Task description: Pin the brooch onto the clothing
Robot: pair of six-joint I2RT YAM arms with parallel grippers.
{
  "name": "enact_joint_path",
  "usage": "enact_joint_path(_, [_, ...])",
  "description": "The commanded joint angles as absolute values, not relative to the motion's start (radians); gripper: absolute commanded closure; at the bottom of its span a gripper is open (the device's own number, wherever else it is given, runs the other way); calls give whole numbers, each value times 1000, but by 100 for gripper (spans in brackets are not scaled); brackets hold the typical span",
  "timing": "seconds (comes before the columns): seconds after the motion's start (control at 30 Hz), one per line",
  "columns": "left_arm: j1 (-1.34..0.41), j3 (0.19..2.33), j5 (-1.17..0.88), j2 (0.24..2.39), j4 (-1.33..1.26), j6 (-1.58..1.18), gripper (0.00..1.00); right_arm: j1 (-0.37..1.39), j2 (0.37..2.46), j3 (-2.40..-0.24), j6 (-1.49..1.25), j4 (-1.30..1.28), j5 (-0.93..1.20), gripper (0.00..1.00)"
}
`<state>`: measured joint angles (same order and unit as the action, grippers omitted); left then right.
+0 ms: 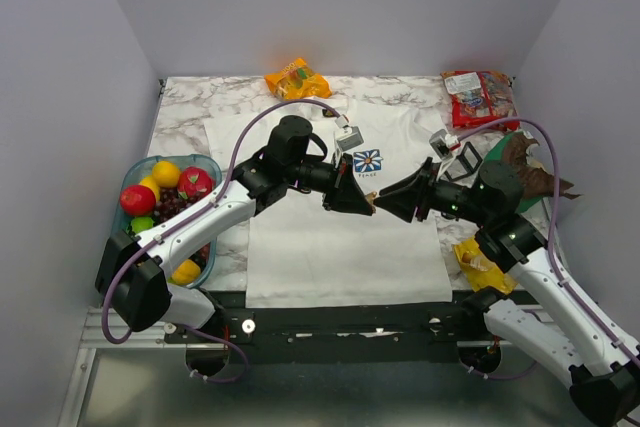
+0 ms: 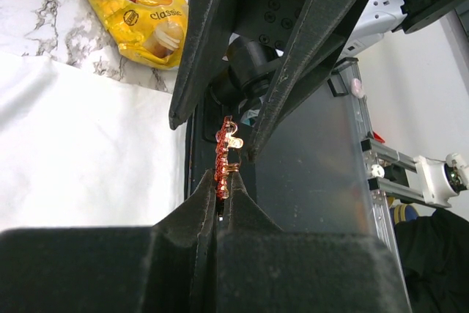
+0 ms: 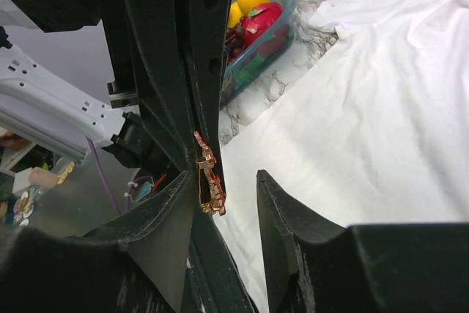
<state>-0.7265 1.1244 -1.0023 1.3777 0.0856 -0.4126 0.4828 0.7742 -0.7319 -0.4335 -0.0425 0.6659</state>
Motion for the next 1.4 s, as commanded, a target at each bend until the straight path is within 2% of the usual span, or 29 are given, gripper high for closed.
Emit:
enact_joint_path(0.0, [-724, 1134, -1002, 1353, 71, -417, 100, 485, 781, -719, -431, -17, 652, 55])
enact_joint_path(0.43, [-724, 1134, -1009, 1351, 69, -417, 100, 485, 821, -695, -431, -9, 632, 73])
enact_joint_path(0.7, [-724, 1131, -997, 1367, 64, -434, 100, 485, 845, -692, -437, 32, 655, 73])
enact_joint_path(0.8, [-724, 1131, -997, 1377, 63, -440, 100, 485, 853, -693, -436, 34, 666, 71])
enact_joint_path(0.93, [-726, 1134, -982, 1390, 77, -443, 100, 486, 857, -693, -434, 34, 672, 59])
enact_joint_path(1.1, [-723, 1140, -956, 1399, 101, -437, 100, 485, 835, -693, -433, 34, 677, 50])
enact_joint_path(1.23, [-701, 1135, -916, 1397, 106, -449, 100, 485, 790, -703, -443, 23, 660, 38])
enact_joint_path(1.37, [-655, 1121, -872, 1396, 90, -483, 100, 485, 735, -729, -449, 3, 647, 32])
